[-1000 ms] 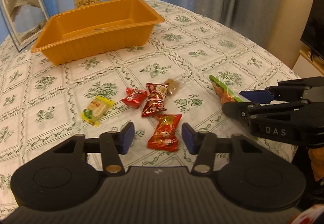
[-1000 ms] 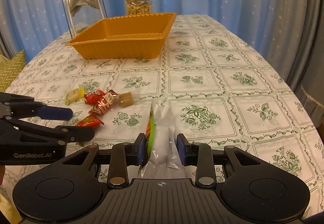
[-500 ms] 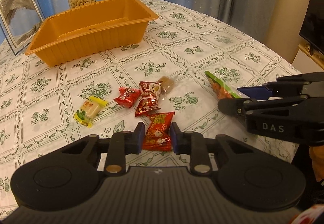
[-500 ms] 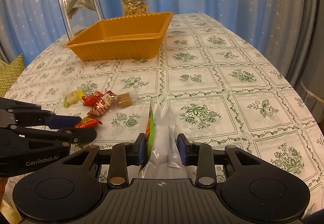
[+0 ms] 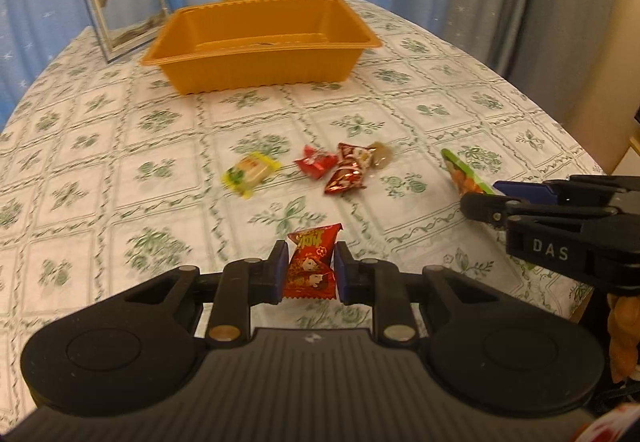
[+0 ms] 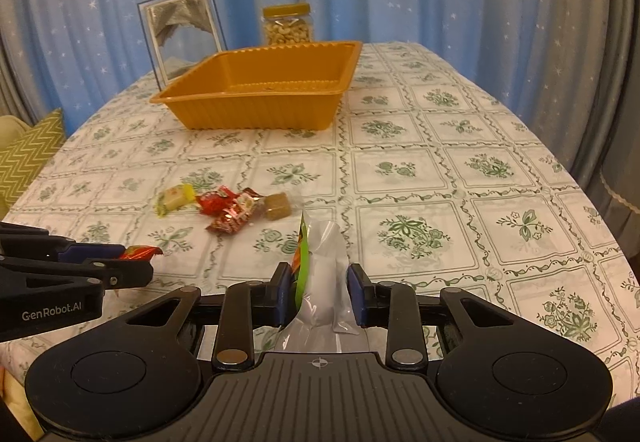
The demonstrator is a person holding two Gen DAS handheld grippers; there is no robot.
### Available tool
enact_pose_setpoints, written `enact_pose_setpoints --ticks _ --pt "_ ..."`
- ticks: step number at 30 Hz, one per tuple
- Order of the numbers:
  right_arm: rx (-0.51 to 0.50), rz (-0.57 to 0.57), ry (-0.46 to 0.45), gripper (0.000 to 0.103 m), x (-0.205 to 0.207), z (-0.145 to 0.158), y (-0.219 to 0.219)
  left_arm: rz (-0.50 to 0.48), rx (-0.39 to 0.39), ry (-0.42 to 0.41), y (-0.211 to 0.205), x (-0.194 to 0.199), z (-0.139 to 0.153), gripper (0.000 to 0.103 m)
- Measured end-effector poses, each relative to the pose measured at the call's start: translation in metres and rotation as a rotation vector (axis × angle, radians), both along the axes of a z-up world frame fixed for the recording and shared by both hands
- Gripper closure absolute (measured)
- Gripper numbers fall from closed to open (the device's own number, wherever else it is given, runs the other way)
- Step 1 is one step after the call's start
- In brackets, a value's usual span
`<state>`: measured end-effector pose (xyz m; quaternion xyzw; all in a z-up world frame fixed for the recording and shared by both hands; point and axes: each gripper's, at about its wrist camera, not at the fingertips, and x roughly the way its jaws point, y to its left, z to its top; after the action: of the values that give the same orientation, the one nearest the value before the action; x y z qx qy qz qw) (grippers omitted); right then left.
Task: Organize snacks
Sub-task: 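Grasp the red candy packet with the left tool while the right tool holds the wrapper, then carry both items over the orange tray and open both tools to drop them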
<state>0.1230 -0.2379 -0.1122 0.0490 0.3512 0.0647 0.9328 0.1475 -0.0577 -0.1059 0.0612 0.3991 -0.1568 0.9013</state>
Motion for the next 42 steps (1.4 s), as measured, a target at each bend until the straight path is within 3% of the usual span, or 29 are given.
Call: enact_pose_setpoints --ticks 16,27,34,42 --pt "0.002 0.029 -0.031 0.072 -0.020 0.017 0.010 0.098 -0.032 -0.026 0.022 -0.020 0.024 0.082" --pt "0.028 0.017 -0.038 0.072 -0.019 0.025 0.007 0.108 -0.060 -0.043 0.022 -0.017 0.035 0.082" --pt "0.049 0.018 -0.080 0.072 -0.002 0.046 0.006 0.096 -0.072 -0.065 0.020 0.001 0.048 0.082" --pt "0.054 0.017 -0.149 0.072 0.045 0.080 0.000 0.082 -0.075 -0.134 0.017 0.045 0.078 0.082"
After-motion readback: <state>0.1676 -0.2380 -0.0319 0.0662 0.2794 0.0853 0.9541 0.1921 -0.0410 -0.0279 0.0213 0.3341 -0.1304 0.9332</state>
